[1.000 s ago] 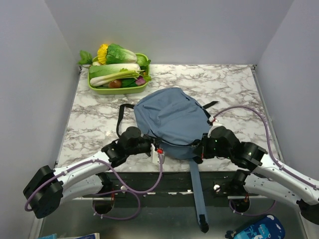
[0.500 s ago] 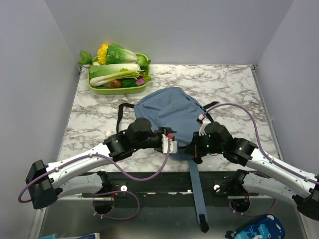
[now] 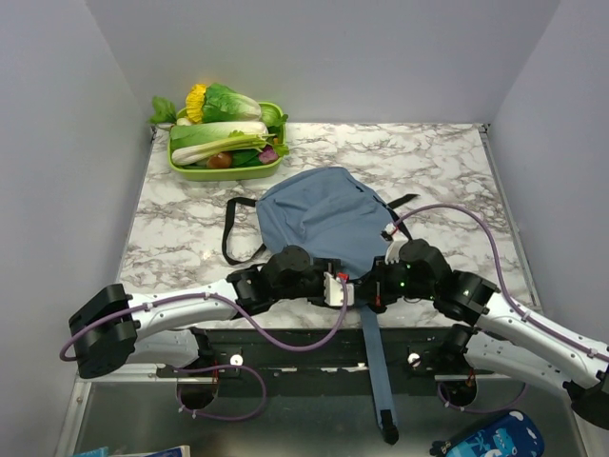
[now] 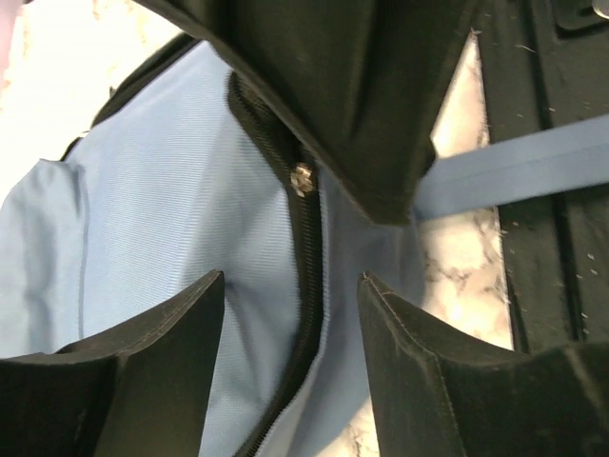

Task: Pack the student bag
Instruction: Zip the student bag at the center of the board.

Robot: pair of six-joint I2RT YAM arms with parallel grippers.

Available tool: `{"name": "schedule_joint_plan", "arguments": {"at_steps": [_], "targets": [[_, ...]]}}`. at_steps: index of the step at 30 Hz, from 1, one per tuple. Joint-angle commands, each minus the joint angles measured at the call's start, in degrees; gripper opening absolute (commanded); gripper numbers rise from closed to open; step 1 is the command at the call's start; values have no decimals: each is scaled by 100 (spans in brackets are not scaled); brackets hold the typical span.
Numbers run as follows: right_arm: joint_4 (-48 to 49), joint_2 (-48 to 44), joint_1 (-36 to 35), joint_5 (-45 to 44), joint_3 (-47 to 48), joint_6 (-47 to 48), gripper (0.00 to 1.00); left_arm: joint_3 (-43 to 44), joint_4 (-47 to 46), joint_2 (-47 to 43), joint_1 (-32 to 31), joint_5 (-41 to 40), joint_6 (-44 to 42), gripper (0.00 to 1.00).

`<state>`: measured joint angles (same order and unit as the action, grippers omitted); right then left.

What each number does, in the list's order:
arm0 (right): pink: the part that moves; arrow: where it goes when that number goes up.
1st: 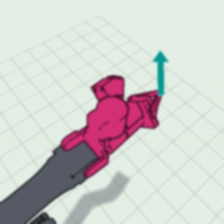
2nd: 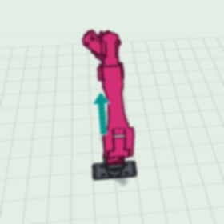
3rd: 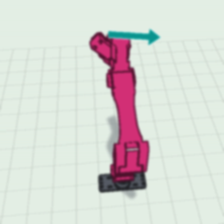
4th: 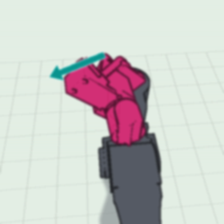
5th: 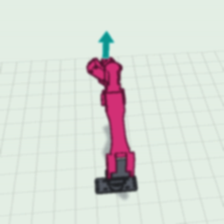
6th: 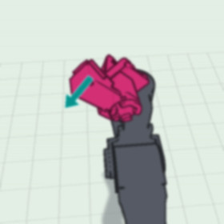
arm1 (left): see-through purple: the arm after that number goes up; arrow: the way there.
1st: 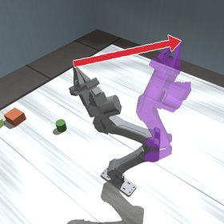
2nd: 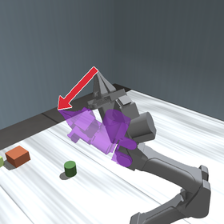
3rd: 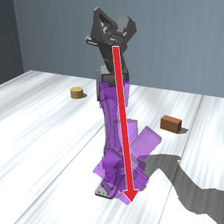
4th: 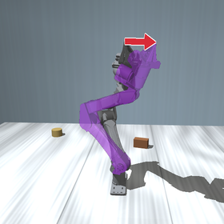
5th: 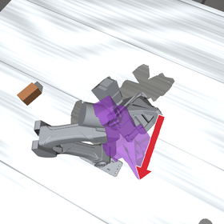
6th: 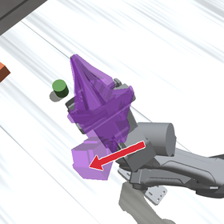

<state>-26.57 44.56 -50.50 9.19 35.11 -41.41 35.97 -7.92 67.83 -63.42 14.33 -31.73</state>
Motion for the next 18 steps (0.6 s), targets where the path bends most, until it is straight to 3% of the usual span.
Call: {"name": "schedule_joint_plan", "arguments": {"at_steps": [1, 7, 14, 18], "targets": [[433, -79, 14, 408, -154, -122, 1, 147, -702, 107, -65, -537, 263, 63], [477, -87, 23, 329, -136, -104, 0, 148, -184, 186, -302, 333, 124, 47], [-111, -202, 145, -5, -58, -69, 0, 165, 905, 72, -382, 581, -561, 1], [-629, -254, 400, -137, 13, 115, 0, -27, 1161, -129, -364, 404, -896, 0]]}}
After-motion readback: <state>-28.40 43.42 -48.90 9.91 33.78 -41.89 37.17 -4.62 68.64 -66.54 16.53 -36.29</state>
